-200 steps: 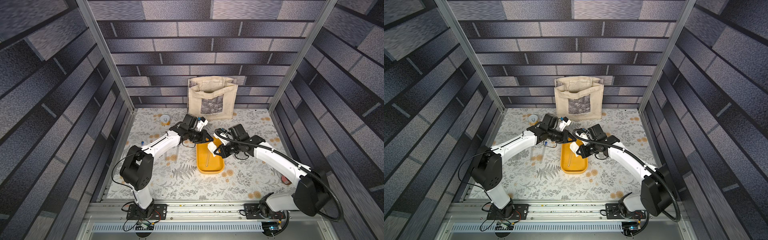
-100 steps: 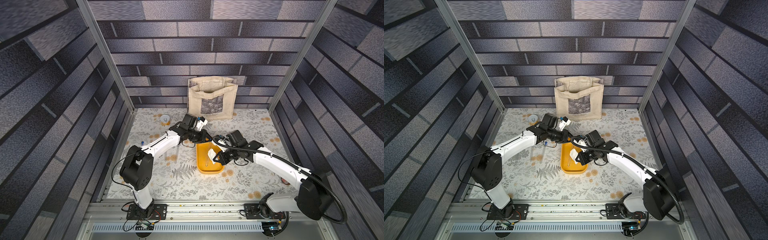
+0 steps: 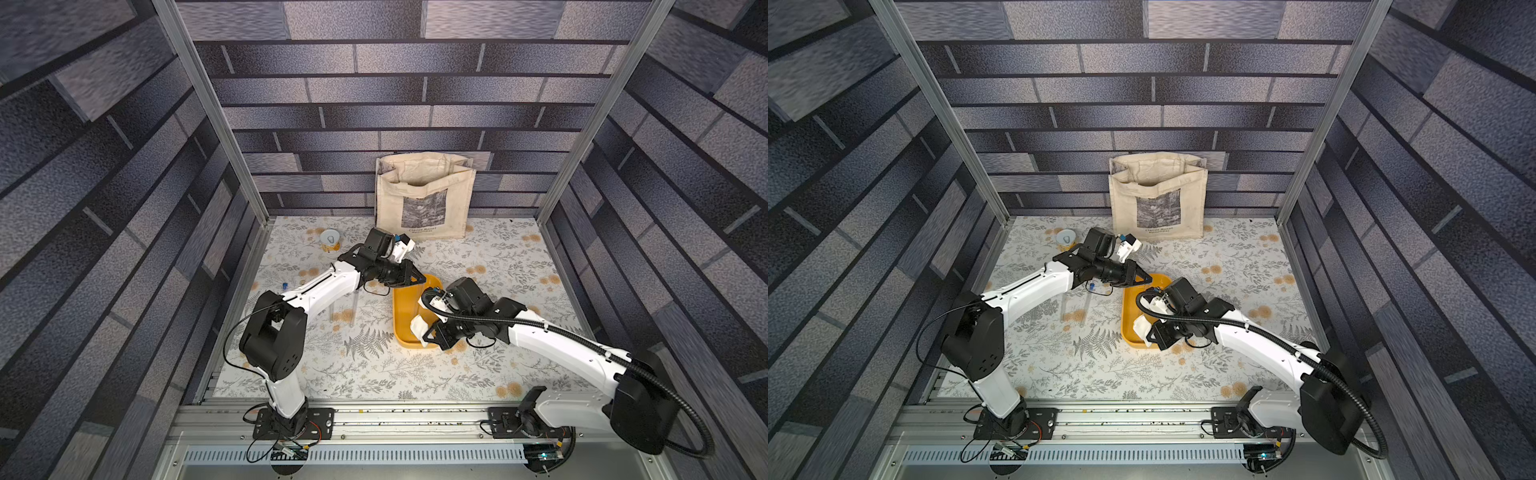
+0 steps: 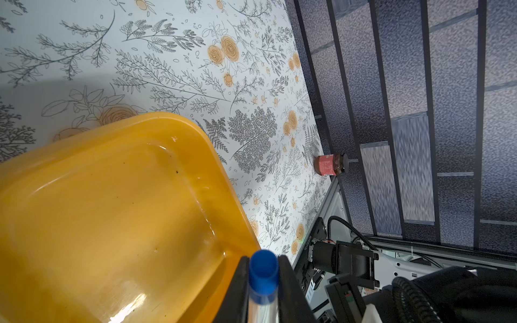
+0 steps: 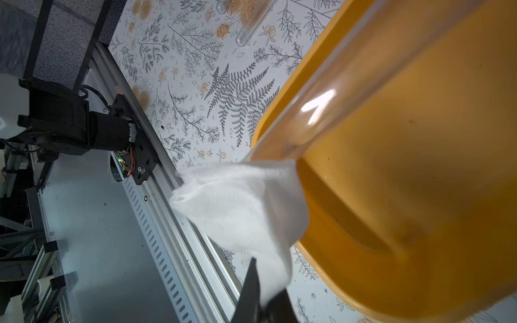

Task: Wipe the exteriors of test tubes
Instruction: Wipe the dirt from the test tube.

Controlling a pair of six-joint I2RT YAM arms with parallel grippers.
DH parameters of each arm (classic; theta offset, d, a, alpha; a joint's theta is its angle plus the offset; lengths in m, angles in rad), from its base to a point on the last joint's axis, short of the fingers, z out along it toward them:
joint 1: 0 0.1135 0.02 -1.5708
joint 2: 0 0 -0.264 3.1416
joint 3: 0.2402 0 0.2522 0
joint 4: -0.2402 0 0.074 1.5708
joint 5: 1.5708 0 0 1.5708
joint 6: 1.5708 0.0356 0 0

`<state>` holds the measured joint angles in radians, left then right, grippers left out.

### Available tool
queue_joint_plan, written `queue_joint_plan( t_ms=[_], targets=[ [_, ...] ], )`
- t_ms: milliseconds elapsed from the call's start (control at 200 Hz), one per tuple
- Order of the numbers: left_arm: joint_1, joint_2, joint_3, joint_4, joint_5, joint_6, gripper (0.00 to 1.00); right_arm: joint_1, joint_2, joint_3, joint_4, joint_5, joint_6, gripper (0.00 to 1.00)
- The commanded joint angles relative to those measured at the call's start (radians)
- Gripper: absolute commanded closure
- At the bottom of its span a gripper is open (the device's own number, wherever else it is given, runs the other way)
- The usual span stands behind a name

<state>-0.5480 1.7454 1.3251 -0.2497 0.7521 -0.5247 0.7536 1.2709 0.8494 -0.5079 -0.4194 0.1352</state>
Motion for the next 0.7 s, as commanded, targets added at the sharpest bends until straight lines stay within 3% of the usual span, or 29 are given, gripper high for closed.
queue_joint_plan(
  t_ms=[0,466,696],
  targets=[
    [0.004,-0.031,-0.013,0.010,0.010,0.012,0.81,0.002,-0.001,0.009,0.005,0.032,0.004,1.00],
    [0.003,-0.026,-0.009,0.013,0.015,0.009,0.81,-0.166,0.142,0.207,-0.045,0.014,-0.052,1.00],
    [0.003,-0.020,-0.001,0.012,0.016,0.010,0.81,-0.183,0.176,0.281,-0.062,0.012,-0.062,1.00]
  ],
)
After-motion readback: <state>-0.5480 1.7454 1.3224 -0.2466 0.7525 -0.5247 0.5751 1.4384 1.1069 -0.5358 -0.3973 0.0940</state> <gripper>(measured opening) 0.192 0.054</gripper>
